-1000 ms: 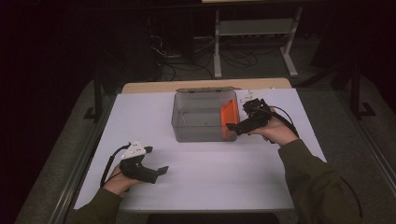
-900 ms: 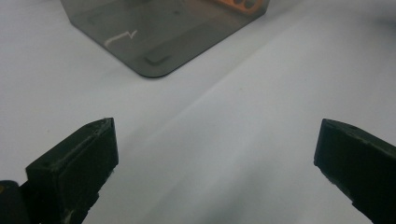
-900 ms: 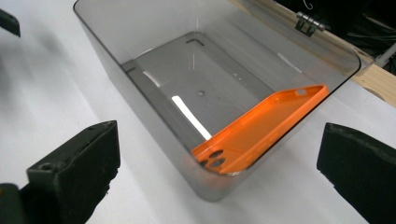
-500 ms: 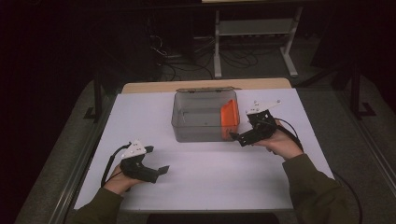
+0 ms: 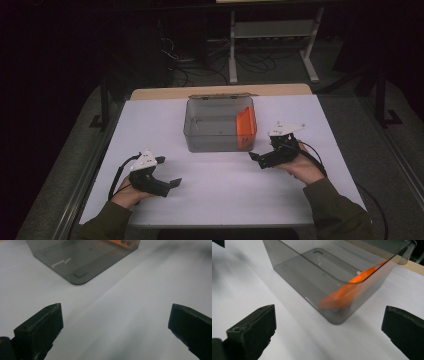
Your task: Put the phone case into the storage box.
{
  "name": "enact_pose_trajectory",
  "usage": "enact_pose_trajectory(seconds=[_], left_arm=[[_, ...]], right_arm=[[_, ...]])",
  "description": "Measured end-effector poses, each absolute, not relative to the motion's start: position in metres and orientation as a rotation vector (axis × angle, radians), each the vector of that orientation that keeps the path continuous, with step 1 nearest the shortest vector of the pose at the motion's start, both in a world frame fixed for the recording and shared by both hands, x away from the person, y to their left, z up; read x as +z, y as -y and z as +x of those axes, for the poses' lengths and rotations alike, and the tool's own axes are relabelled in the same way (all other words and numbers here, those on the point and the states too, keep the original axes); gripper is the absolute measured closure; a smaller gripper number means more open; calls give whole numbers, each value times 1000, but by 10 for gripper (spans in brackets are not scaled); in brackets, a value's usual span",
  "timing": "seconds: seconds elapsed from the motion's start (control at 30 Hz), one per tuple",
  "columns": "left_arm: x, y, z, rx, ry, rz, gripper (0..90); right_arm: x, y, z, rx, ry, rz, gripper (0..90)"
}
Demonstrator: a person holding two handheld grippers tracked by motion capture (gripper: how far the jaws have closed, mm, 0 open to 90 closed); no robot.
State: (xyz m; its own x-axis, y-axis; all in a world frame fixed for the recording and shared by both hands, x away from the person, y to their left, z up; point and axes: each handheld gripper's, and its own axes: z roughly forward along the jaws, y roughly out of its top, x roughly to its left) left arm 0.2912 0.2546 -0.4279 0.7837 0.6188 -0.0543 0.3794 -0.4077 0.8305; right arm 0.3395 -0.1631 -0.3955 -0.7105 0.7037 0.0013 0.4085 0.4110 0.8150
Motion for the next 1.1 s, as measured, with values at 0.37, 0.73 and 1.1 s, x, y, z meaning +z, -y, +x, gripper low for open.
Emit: enact_pose_trajectory(seconds=[0.37, 0.73, 1.1], left_arm=[[-429, -253, 290, 324, -739, 2062, 0], [-429, -253, 289, 327, -736, 2067, 0], [-429, -252, 289, 322, -733, 2064, 0]], right_arm=[[-414, 173, 319, 1227, -2306, 989, 0], [-426, 186, 303, 1193, -2289, 1051, 0], [-430, 196, 290, 1220, -2241, 1088, 0]])
